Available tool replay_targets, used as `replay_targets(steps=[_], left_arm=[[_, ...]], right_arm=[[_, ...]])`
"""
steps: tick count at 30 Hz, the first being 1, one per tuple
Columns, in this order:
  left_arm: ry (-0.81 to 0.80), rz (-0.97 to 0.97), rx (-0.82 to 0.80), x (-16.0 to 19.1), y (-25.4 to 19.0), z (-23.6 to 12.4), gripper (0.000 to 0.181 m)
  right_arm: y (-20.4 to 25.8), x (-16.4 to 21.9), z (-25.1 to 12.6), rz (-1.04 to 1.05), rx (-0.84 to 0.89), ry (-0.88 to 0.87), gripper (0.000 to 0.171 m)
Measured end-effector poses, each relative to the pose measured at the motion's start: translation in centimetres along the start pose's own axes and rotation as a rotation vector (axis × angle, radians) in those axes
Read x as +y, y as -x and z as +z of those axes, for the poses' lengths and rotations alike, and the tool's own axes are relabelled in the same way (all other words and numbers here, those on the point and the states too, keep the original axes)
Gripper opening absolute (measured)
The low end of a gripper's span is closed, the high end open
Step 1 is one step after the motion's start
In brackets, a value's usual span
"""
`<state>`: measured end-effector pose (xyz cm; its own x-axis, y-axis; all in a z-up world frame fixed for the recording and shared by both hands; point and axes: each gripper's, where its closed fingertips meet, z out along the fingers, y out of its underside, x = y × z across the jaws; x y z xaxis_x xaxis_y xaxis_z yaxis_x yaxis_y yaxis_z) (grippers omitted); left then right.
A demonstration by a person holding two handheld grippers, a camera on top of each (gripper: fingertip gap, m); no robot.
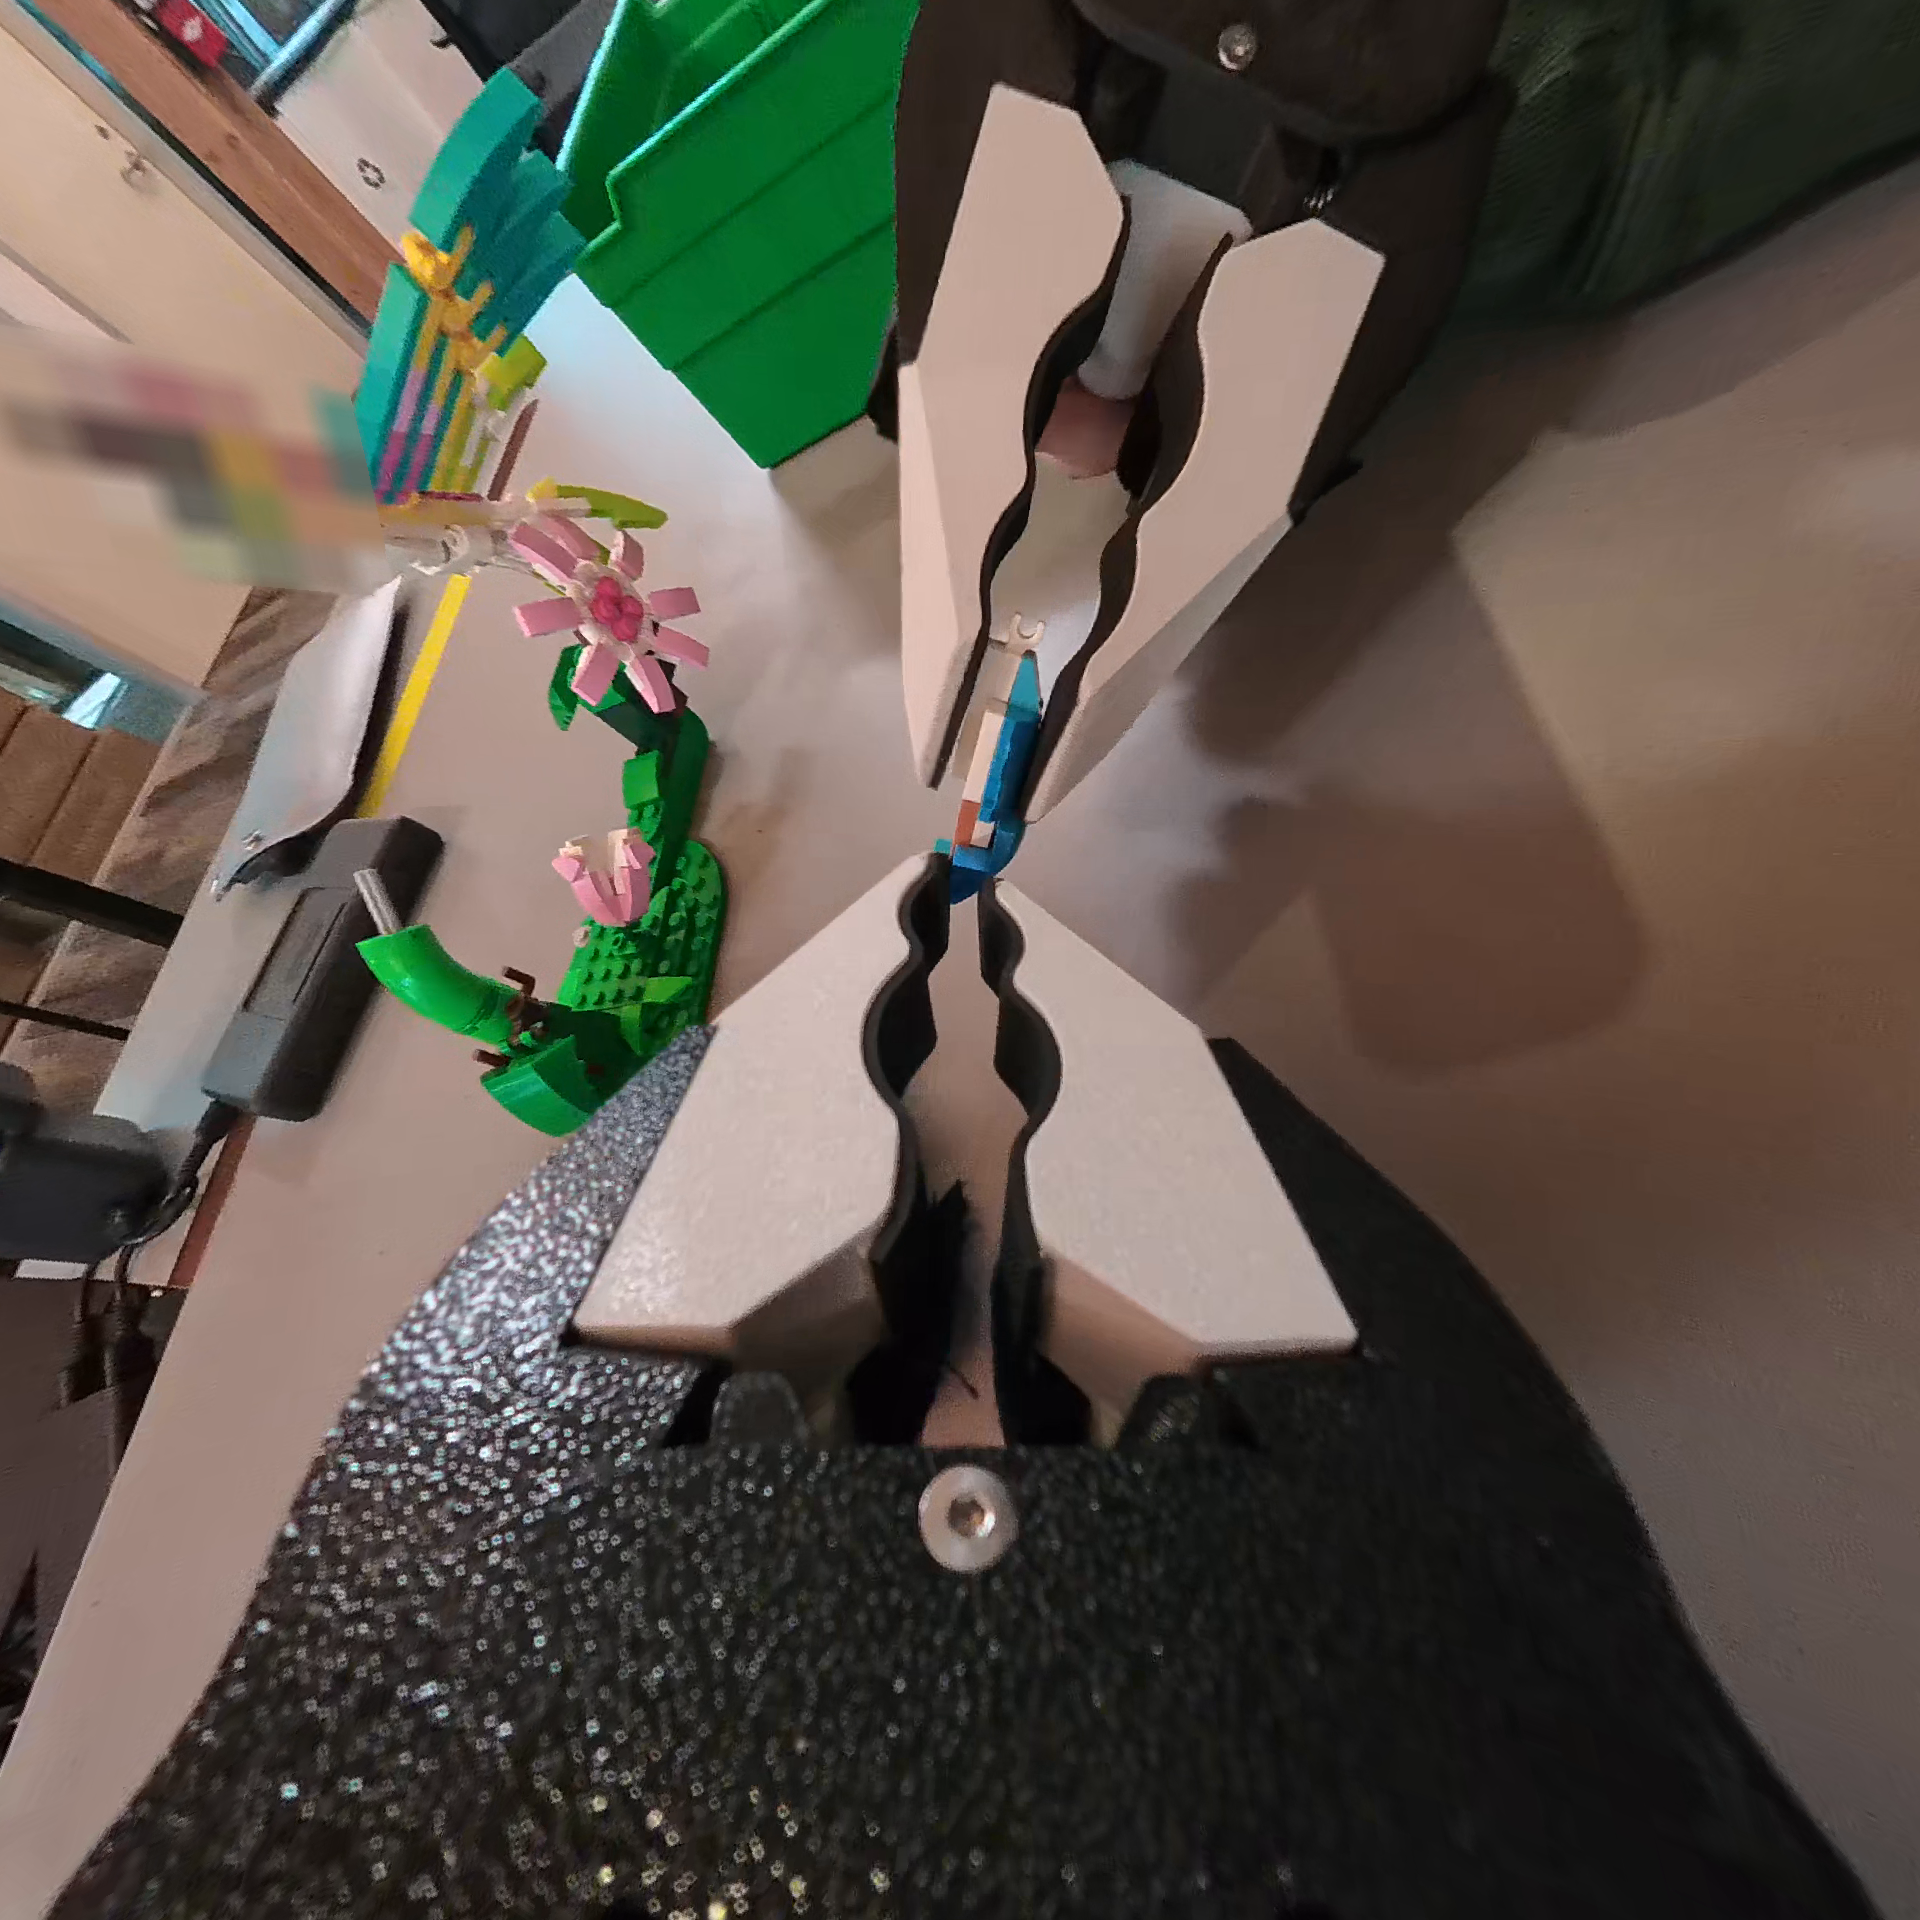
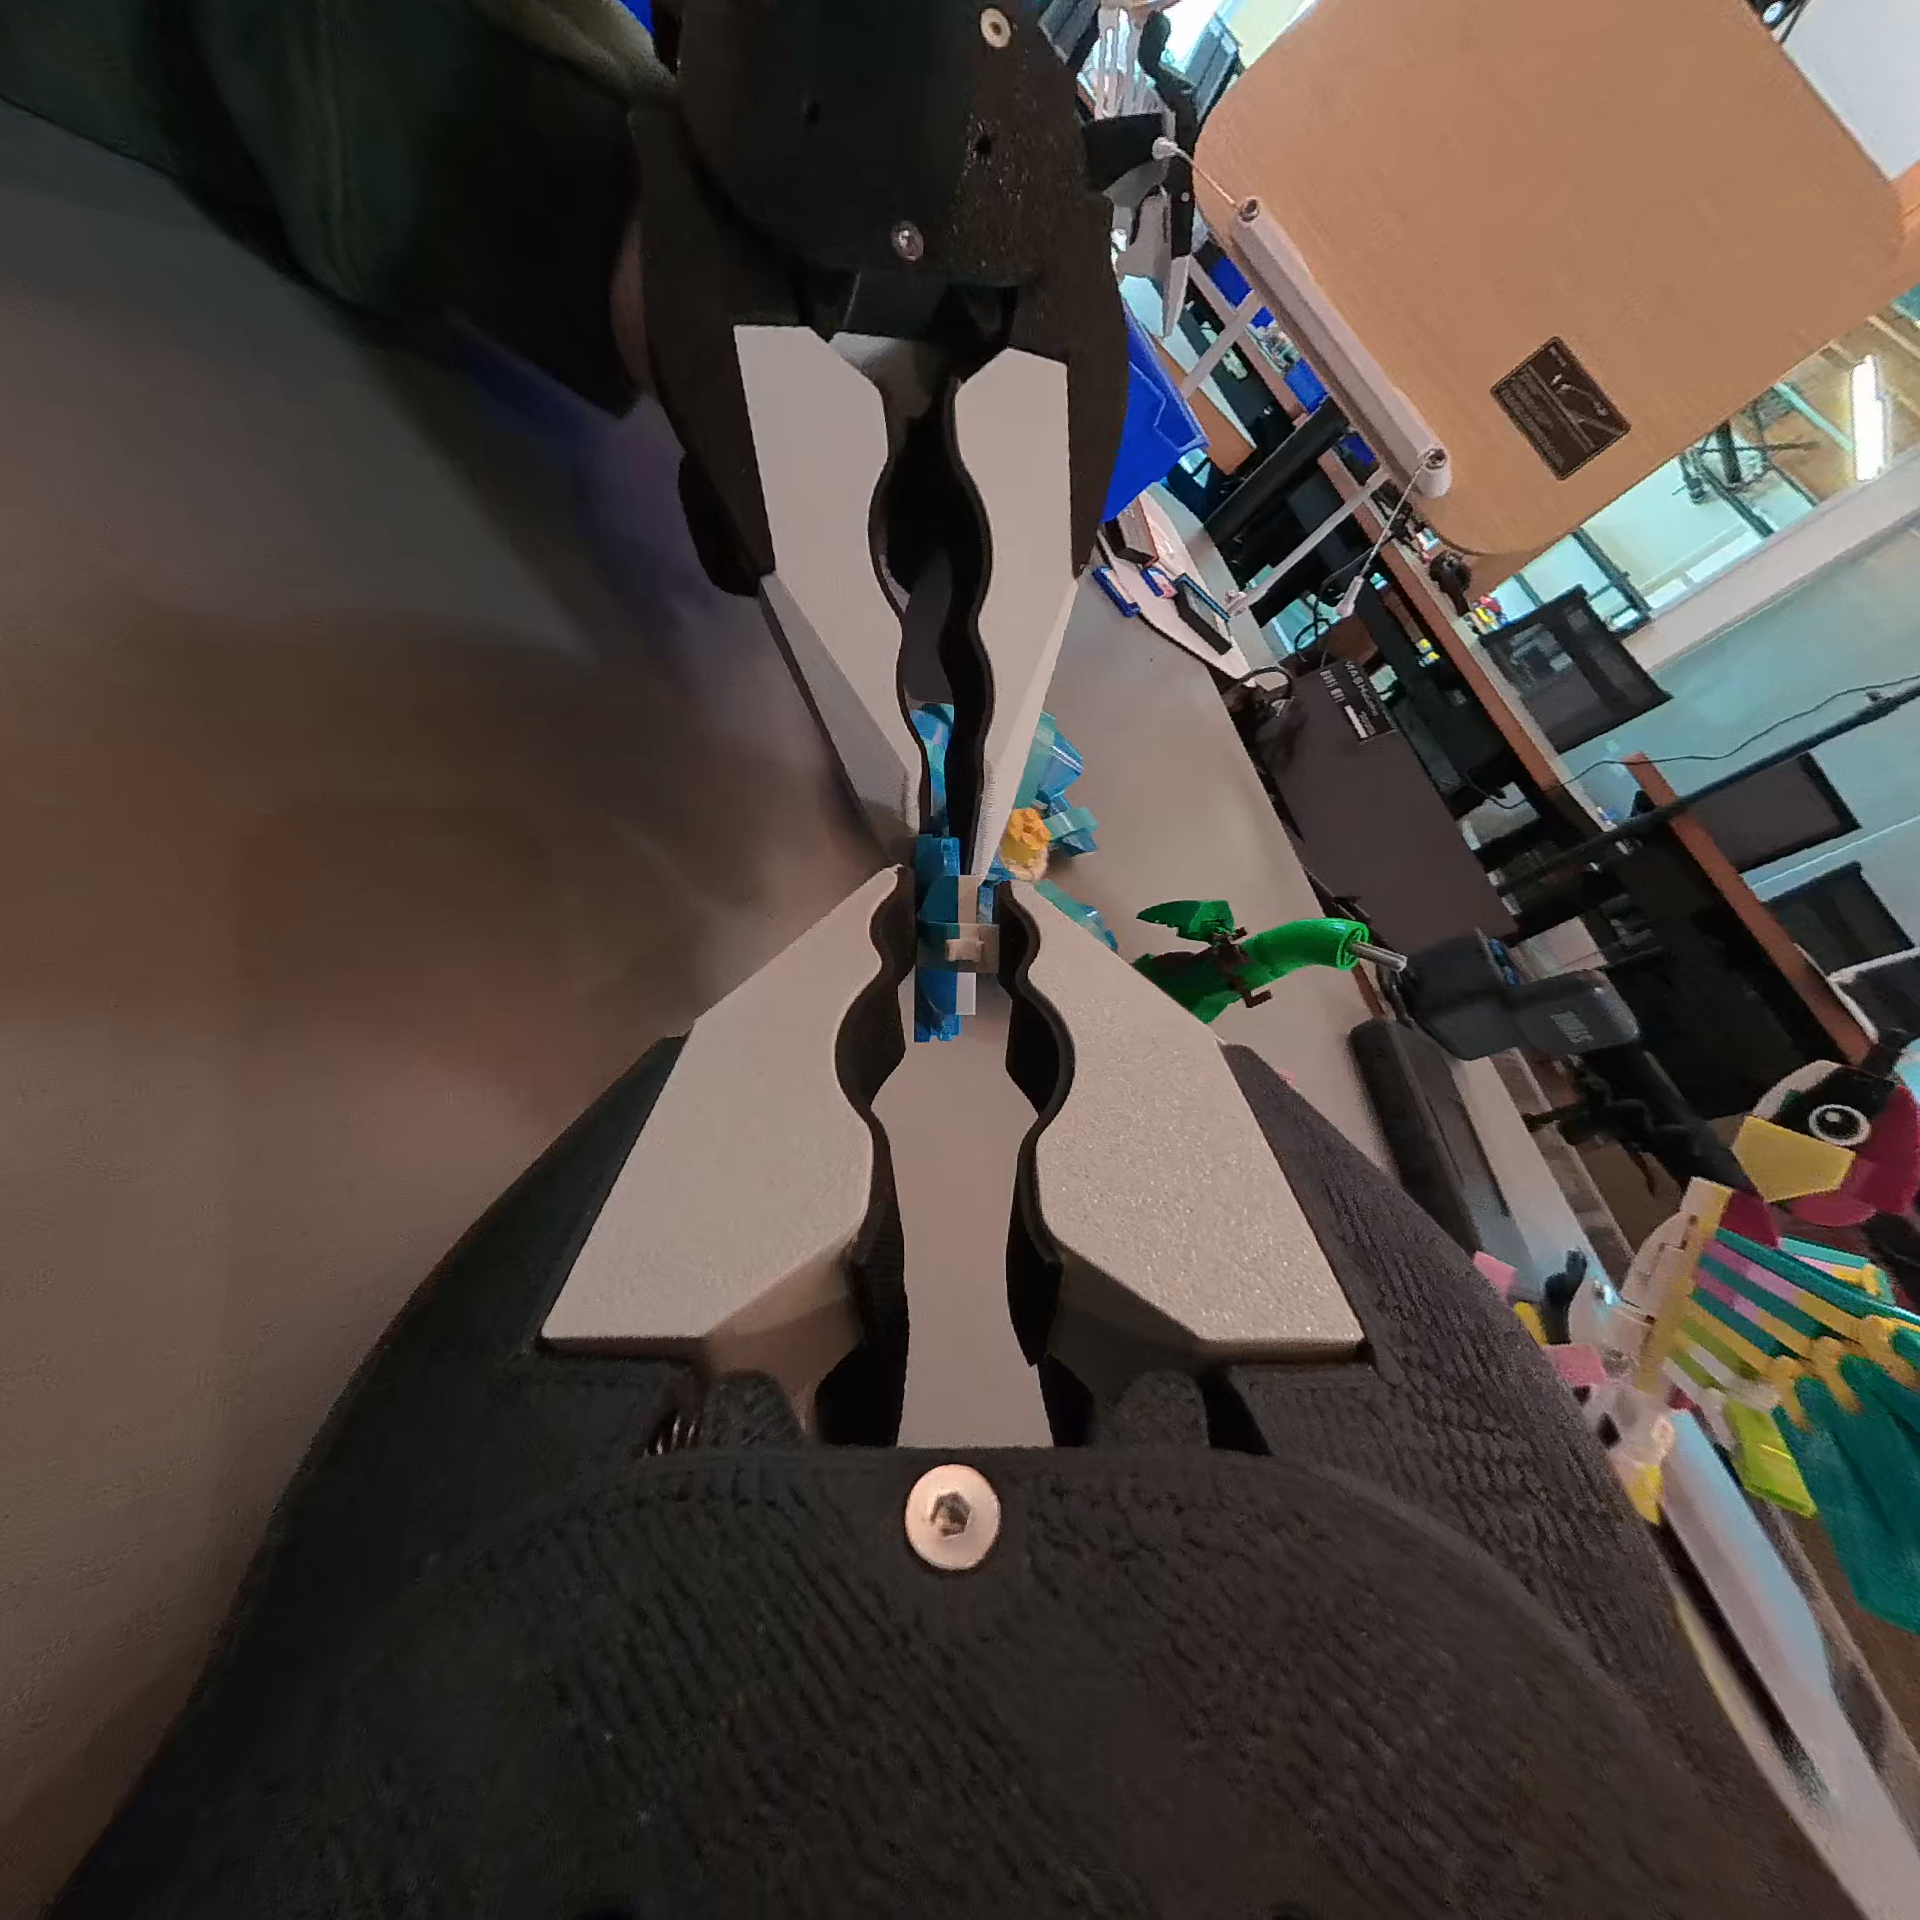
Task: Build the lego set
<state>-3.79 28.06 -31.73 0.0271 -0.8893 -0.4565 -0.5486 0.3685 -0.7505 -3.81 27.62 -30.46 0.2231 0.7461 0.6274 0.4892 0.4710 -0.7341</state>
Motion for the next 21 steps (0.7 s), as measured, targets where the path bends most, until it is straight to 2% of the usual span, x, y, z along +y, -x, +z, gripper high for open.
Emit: replay_targets(steps=[1, 9, 21], left_arm=[[0.004, 0.004, 0.01, 0.1, -0.1, -0.1, 0.002], [0.059, 0.086, 0.058, 1.1, -1.5, 0.5, 0.002], [0.052, 0.08, 0.084, 1.3, -2.1, 1.0, 0.002]], right_arm=[[0.1, 0.0, 0.0, 0.013, -0.01, -0.004, 0.013], [1.4, -0.1, -0.5, 0.161, -0.17, -0.057, 0.015], [2.1, 0.9, -0.6, 0.216, -0.252, 0.003, 0.011]])
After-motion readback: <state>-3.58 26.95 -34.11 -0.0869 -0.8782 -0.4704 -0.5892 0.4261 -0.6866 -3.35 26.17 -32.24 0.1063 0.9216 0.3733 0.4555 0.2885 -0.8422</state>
